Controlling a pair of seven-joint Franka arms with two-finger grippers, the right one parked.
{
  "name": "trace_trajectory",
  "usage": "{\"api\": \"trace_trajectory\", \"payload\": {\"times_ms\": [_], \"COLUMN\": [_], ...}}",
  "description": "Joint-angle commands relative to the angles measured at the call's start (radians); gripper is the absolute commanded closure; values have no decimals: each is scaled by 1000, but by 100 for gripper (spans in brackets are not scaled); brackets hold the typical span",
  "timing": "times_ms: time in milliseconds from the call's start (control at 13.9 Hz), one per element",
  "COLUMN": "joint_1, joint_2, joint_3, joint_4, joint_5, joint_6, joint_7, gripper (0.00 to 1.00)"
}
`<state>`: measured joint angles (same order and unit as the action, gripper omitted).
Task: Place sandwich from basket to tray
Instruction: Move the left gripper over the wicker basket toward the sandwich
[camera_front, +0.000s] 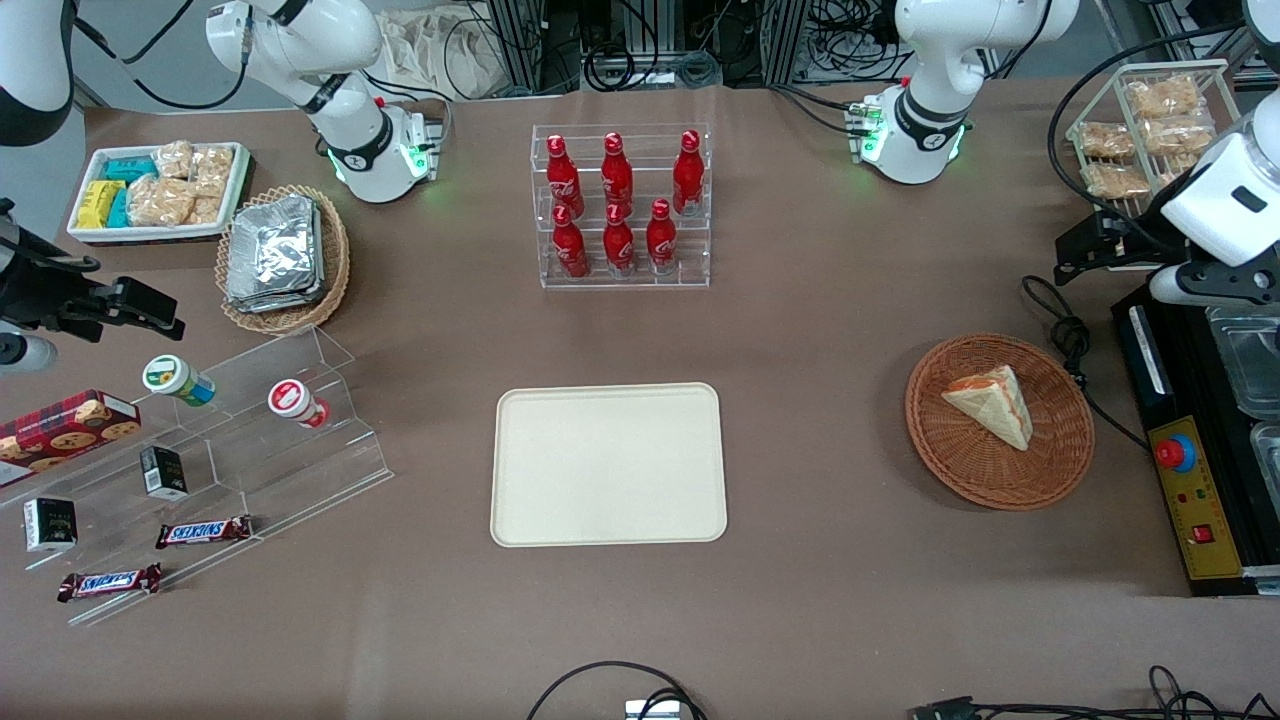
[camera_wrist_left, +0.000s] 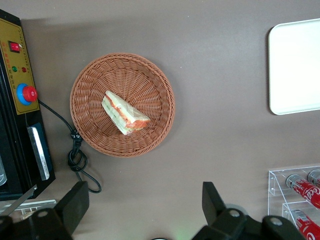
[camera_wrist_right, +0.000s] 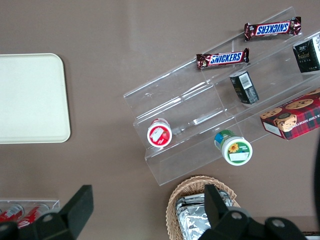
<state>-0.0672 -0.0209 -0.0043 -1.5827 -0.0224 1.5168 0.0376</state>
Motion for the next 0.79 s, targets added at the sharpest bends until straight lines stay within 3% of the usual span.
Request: {"api": "trace_trajectory", "payload": {"times_ms": [0,359,719], "joint_1": [-5,6,29], "joint_2": [-1,25,-14], "joint_3": [9,41,56], "joint_4": [9,-6,-250], "joint_5": [-14,10,41], "joint_6": [-20,-7,199], "joint_7": [18,4,-146], "gripper": [0,0,0]}}
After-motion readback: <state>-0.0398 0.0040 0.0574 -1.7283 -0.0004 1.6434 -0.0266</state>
